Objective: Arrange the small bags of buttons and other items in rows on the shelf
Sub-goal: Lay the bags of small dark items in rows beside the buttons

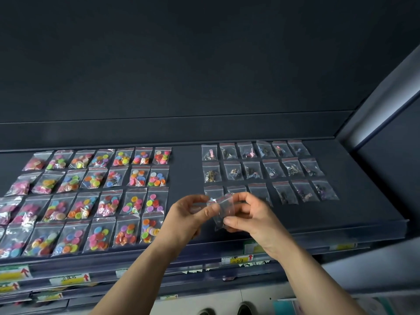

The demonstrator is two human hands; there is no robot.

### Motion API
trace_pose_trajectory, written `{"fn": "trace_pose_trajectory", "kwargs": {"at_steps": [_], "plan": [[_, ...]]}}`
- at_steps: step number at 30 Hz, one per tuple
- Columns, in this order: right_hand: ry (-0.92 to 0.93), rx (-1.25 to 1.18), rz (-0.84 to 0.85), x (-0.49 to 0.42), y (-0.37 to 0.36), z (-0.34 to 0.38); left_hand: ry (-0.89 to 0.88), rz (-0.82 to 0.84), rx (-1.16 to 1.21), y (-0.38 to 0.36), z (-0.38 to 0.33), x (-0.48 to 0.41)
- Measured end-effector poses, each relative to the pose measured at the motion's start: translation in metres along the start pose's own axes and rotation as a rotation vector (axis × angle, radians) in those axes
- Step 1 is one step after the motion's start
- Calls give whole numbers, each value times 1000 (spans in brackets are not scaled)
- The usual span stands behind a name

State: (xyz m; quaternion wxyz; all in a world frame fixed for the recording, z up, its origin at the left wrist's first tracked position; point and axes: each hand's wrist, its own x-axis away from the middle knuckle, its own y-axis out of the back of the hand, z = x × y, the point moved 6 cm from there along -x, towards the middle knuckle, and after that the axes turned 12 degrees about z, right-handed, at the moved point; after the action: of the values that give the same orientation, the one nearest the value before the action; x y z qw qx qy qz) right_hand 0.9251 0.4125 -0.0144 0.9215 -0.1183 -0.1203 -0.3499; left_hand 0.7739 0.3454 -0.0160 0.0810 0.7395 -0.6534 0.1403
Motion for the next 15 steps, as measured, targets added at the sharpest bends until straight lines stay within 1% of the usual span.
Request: {"fn": "trace_pose_trajectory", "kwargs": {"at_steps": [2, 4, 6, 8, 11, 12, 15], "plan": [[-18, 35, 3, -2, 0, -3, 27, -11, -8, 1, 2, -1], [-41, 159, 4, -3, 1, -6, 24, -49, 34, 4, 4, -3], [-74, 288, -19, -6, 4, -10, 17, -78, 23, 7, 5, -4], [-108, 396, -67, -8, 7, -14, 24, -115, -84, 12, 8, -6], [-134, 534, -105, -13, 8, -19, 77, -130, -367, 17, 16, -9], [-135, 573, -116, -15, 8, -20, 93, -122, -413, 17, 19, -10], [-110, 689, -152, -18, 7, -20, 123, -108, -452, 18, 23, -12]]}}
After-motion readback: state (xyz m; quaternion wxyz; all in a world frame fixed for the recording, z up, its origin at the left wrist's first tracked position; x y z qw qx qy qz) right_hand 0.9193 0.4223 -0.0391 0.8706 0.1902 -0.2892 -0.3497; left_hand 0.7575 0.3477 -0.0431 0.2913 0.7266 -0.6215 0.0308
